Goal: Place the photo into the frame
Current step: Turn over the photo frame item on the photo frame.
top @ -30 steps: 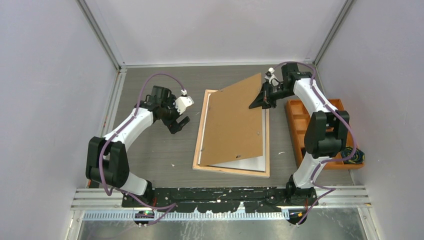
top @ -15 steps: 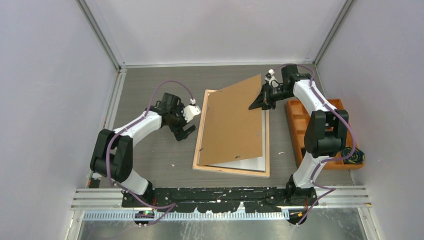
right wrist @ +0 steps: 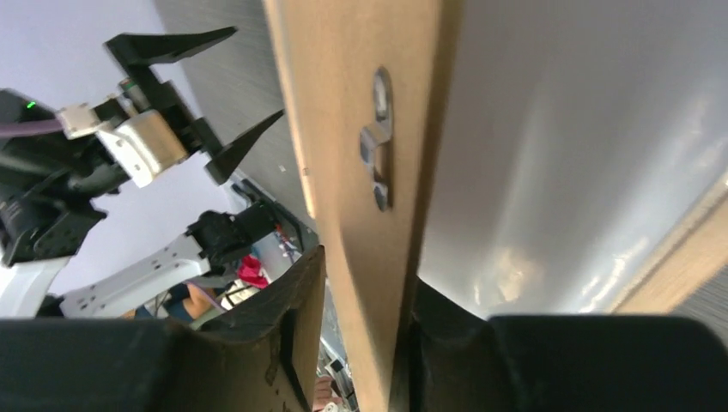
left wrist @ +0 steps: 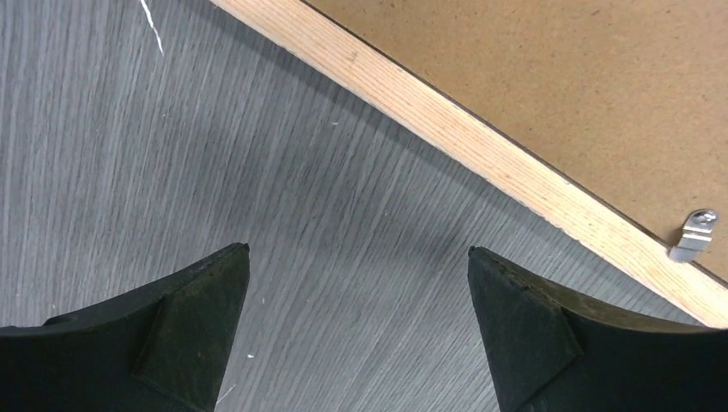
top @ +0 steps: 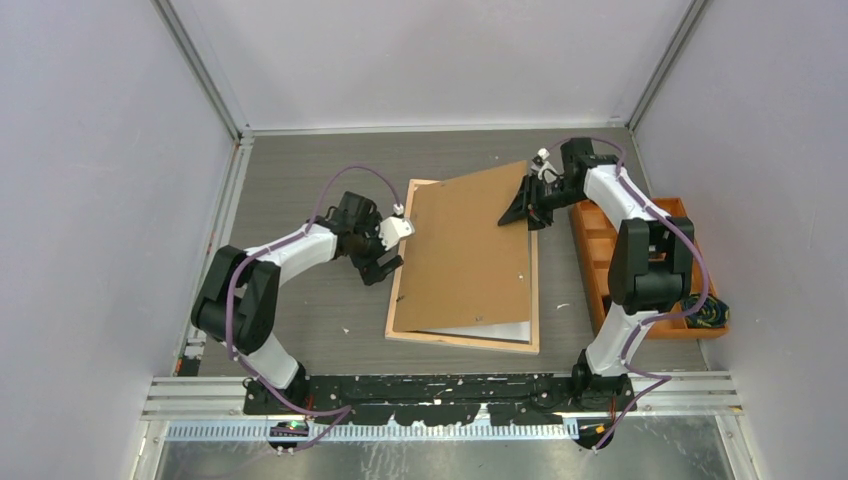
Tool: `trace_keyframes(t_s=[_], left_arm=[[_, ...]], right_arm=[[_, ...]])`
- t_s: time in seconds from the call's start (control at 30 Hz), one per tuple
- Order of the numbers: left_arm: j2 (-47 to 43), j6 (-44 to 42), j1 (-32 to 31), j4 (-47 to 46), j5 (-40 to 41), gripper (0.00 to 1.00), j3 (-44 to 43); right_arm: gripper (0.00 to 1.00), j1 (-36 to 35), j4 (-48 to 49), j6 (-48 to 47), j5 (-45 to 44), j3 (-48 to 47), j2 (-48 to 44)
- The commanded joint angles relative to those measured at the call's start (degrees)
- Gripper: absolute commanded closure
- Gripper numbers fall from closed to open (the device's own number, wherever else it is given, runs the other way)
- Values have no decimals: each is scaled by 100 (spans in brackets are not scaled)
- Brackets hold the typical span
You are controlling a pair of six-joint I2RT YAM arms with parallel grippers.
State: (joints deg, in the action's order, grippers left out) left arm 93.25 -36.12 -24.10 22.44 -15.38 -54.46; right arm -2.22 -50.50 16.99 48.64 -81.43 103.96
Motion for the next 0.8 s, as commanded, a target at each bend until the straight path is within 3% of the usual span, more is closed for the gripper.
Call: trace_keyframes(t_s=[0.0, 0.13, 0.47, 0.67, 0.77], left_arm=[[35, 79, -92, -328, 35, 0, 107], [20, 110, -128, -339, 39, 0, 136], [-111, 109, -139, -328, 73, 0, 206], [-190, 81, -139, -285, 115, 0, 207], [-266, 87, -139, -197, 35, 0, 169]], right_arm=[[59, -29, 232, 106, -706, 255, -17], [51, -39, 363, 298, -1113, 391, -90], [48, -112, 468, 538, -1722, 417, -201], [59, -117, 385, 493, -1599, 278, -117], [46, -113, 199, 417, -1766, 124, 16]])
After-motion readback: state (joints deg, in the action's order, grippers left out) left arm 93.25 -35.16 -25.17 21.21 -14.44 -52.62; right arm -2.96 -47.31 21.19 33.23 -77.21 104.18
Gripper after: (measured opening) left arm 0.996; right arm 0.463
